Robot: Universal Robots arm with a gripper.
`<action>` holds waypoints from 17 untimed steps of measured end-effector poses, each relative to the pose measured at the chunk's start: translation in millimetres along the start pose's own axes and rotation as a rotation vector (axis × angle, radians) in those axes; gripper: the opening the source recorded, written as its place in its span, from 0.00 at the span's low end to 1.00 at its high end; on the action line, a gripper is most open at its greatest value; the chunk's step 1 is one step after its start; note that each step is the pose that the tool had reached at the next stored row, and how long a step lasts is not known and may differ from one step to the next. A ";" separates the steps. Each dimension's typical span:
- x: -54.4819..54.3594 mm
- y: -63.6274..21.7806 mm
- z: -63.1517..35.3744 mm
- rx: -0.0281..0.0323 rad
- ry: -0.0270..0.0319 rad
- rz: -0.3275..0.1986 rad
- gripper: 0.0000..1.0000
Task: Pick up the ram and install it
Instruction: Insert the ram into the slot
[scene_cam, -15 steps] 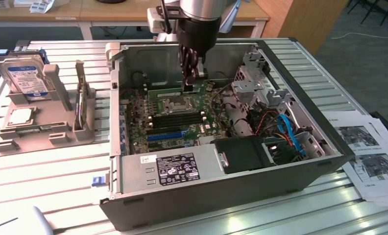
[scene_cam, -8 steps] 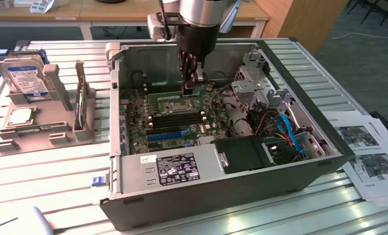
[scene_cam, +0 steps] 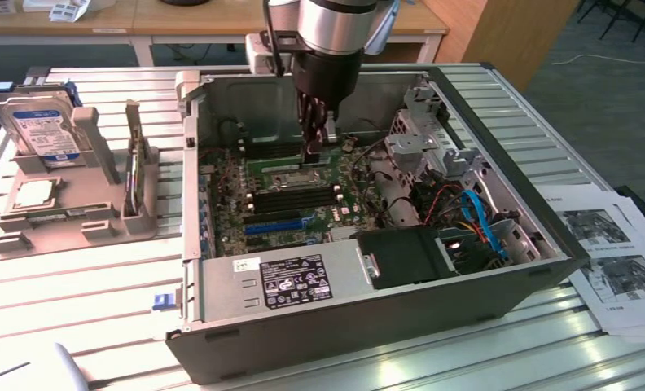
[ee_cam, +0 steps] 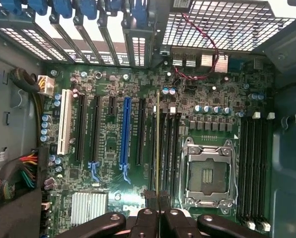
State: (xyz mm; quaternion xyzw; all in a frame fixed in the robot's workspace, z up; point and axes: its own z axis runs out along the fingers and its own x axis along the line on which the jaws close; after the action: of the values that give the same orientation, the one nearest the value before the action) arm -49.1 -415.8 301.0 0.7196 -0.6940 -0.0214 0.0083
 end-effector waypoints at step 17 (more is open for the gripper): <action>0.4 -0.8 19.3 0.0000 -0.0001 0.000 0.12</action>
State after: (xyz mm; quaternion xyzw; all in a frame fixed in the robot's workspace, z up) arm -49.1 -415.8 281.7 0.7196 -0.6940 -0.0214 0.0083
